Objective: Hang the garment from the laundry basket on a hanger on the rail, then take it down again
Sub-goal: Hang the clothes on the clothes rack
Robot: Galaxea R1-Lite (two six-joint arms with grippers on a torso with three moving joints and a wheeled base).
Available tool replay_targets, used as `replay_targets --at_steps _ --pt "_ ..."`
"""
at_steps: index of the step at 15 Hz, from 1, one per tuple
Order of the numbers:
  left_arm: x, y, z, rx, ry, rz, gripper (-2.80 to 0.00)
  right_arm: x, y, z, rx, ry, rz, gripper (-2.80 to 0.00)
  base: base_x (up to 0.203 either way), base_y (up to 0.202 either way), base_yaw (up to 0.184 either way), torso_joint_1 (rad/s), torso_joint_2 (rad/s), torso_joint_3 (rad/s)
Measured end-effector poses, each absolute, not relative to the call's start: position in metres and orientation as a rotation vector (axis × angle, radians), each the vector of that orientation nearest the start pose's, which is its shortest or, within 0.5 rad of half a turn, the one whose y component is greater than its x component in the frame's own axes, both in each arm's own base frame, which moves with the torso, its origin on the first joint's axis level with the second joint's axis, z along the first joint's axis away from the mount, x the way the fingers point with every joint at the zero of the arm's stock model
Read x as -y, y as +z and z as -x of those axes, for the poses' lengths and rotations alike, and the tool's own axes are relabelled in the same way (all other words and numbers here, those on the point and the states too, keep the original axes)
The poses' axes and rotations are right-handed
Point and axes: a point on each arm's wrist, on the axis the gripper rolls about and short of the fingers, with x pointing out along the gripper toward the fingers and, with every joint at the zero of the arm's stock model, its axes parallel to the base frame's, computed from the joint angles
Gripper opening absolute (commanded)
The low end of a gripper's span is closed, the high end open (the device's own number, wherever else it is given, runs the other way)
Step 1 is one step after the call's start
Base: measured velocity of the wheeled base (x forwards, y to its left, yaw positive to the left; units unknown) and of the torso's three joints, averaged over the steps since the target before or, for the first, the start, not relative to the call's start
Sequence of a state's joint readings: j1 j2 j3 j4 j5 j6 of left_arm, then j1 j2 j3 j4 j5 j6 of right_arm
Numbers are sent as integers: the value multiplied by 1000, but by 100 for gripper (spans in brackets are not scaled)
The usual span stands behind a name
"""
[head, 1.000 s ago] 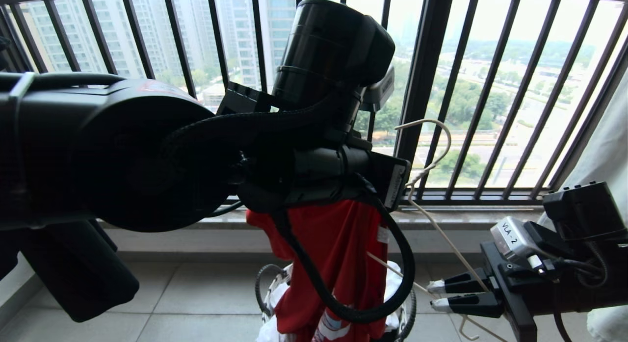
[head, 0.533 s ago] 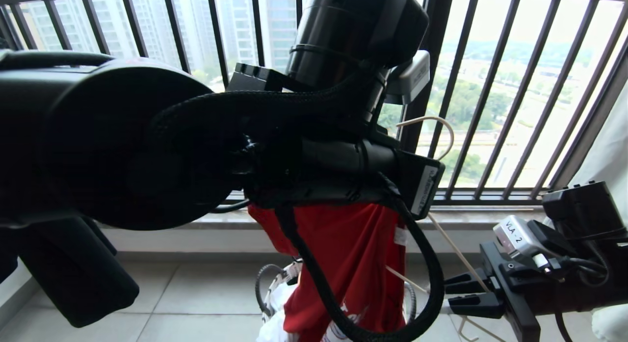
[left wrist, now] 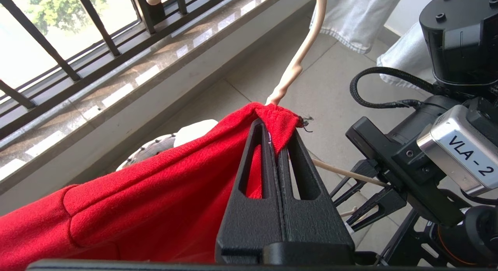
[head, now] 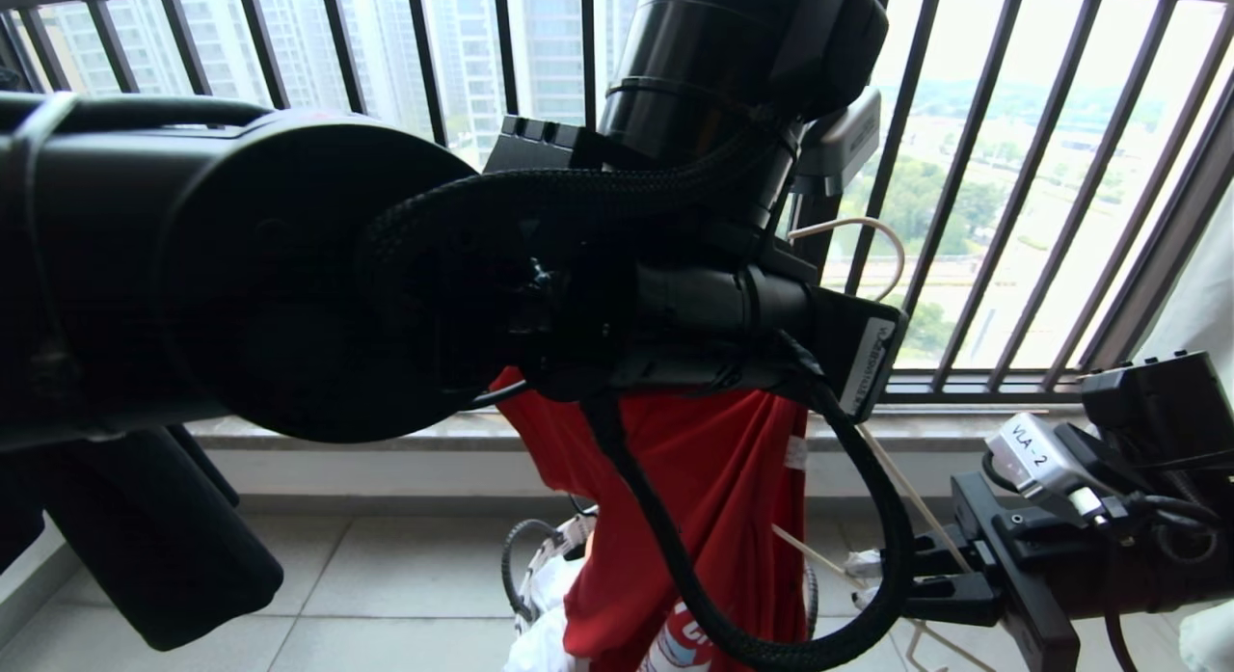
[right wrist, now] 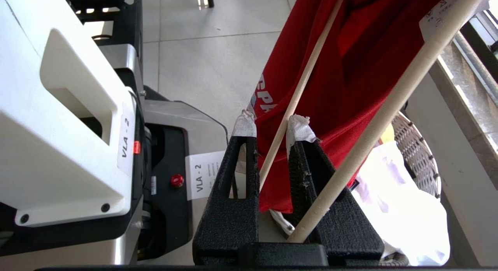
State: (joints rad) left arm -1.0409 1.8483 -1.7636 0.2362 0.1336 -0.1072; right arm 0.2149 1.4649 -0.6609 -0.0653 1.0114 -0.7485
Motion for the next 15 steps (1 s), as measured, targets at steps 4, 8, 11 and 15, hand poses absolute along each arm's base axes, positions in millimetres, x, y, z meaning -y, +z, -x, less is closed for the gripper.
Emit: replay_targets --at_steps 4,8,11,15 --pt "308 316 -182 -331 -886 -90 0 -63 164 -203 -244 1346 324 -280 0 0 0 0 0 0" --pt "295 314 -171 -379 -888 -127 0 -60 166 -205 -239 1330 325 -280 0 0 0 0 0 0" --pt "276 318 -159 -392 -885 -138 0 -59 166 -205 -240 1326 324 -280 0 0 0 0 0 0" --pt "242 320 -147 -396 -862 -137 -203 -59 166 -204 -238 1326 325 -280 0 0 0 0 0 0"
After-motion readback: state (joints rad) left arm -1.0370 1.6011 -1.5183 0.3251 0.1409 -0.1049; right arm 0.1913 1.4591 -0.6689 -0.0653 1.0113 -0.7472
